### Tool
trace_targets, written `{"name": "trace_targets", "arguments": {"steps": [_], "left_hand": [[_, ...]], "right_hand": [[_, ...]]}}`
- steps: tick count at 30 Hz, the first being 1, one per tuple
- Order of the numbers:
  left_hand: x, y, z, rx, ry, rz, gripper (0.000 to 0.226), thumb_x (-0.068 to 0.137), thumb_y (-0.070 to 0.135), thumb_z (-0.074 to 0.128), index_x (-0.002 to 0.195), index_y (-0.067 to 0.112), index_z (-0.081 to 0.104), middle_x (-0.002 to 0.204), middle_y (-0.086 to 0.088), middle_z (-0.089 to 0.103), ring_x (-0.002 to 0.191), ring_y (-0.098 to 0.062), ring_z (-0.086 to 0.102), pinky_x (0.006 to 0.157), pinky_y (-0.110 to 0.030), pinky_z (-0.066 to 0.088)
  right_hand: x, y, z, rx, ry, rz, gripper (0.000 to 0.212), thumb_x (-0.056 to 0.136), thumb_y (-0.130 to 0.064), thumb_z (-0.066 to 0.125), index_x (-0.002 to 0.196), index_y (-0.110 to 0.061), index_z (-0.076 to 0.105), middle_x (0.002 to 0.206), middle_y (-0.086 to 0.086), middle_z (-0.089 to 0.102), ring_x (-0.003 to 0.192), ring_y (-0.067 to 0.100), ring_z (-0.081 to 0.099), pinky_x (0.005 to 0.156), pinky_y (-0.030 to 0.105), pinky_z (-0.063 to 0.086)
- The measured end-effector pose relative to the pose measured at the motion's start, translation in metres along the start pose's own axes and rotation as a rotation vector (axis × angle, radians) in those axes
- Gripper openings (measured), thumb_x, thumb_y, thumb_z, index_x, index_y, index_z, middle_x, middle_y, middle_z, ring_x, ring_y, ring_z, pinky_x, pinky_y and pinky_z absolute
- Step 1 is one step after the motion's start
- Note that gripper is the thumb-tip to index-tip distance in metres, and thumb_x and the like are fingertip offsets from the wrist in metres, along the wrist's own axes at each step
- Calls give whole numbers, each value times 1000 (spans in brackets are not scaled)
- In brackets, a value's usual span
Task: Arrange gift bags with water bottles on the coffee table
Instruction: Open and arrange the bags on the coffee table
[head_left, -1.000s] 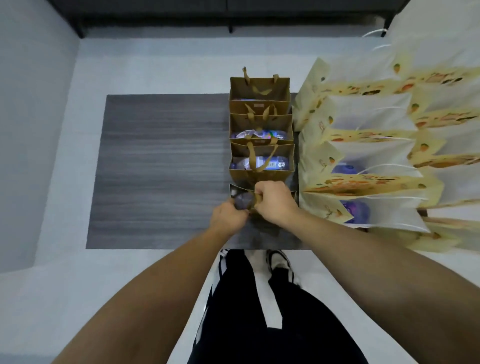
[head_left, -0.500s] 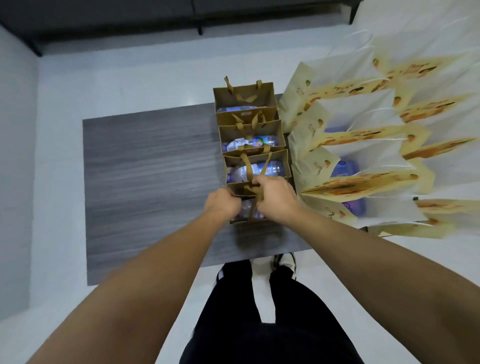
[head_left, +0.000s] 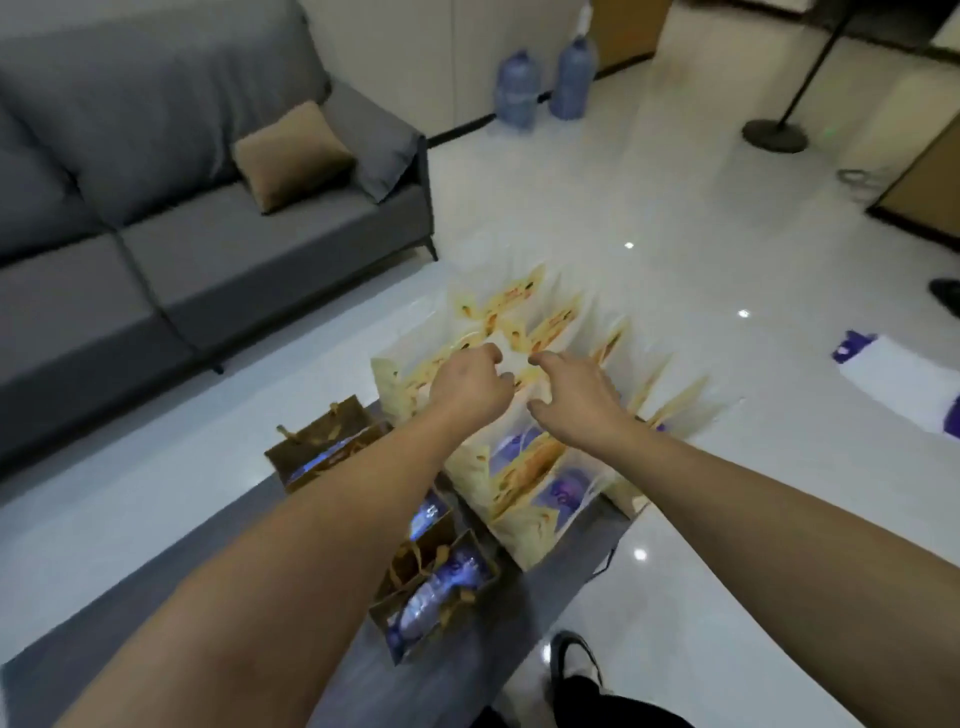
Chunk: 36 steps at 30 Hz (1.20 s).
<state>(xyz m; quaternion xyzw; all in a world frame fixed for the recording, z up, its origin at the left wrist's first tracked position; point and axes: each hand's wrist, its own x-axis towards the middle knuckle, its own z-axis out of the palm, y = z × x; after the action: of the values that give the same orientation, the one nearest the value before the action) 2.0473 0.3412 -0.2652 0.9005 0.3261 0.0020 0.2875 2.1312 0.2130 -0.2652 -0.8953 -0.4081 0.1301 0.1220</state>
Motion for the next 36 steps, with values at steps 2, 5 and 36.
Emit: {"name": "trace_targets", "arguments": {"steps": [2, 5, 36], "left_hand": [[11, 53, 4, 54, -43, 139, 46, 98, 33, 53, 141, 14, 54, 138, -13, 59, 124, -30, 56, 96, -36, 49], [21, 140, 10, 104, -53, 317, 47, 97, 32, 53, 141, 14, 53, 136, -13, 60, 123, -31, 56, 95, -36, 47], [-269, 899, 414, 187, -556, 1666, 42, 96, 34, 56, 136, 21, 57, 134, -4, 56, 123, -25, 52, 99, -38, 46]], "right_hand": [[-18, 42, -34, 21, 76, 115, 62, 90, -30, 63, 149, -21, 44, 138, 10, 54, 129, 33, 48, 102, 42, 45], [-55, 105, -80, 45, 197, 272, 63, 89, -31, 65, 148, -21, 45, 138, 11, 55, 127, 35, 49, 103, 42, 45], [-591, 656, -291, 167, 911, 1480, 56, 89, -28, 70, 141, -17, 52, 132, 10, 59, 125, 30, 53, 101, 37, 41]]}}
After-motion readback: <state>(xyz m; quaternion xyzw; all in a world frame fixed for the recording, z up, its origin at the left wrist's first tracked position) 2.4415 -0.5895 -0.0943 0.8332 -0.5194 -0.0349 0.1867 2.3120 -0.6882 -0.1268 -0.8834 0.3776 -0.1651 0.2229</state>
